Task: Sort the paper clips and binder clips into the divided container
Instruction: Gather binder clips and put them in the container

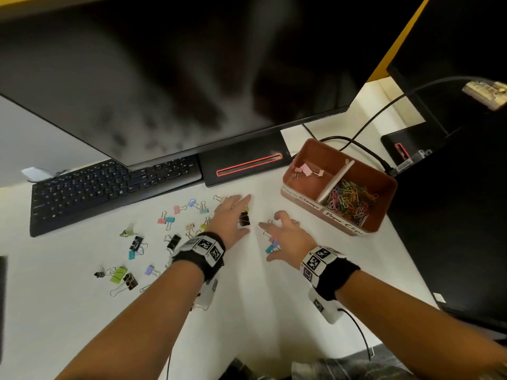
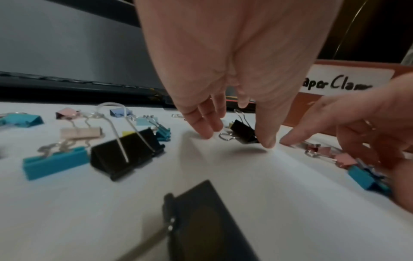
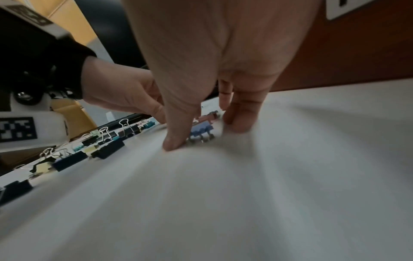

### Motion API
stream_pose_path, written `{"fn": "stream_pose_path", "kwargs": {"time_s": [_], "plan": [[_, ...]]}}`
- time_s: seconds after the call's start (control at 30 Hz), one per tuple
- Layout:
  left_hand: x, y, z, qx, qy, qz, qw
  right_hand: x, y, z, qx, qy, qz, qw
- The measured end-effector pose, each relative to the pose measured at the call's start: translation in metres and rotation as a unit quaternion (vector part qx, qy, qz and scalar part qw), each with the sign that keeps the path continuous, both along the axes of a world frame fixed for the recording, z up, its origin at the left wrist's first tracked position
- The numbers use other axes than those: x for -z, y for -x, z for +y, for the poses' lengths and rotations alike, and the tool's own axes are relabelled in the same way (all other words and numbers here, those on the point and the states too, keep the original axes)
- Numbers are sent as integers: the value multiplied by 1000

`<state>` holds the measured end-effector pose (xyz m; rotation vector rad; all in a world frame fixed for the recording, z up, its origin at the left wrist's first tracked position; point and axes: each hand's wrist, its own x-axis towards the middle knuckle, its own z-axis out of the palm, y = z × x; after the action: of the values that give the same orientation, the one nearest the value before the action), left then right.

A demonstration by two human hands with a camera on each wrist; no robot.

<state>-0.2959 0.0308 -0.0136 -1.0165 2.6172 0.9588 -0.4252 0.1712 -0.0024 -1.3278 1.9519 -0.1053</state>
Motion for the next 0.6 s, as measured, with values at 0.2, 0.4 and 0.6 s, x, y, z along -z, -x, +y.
{"fn": "stream_pose_path", "kwargs": {"time_s": [0.2,0.4,0.6], "plan": [[7,6,-6,19,9,28,999,5,3,-4,52,46,-51,996],[9,-3,-6,-25,-15,26,999,5,0,-8,75,47,-45,995],[6,-9,-1,-26,6,7,1000,4,0,-10,85,48,-54,994]]}}
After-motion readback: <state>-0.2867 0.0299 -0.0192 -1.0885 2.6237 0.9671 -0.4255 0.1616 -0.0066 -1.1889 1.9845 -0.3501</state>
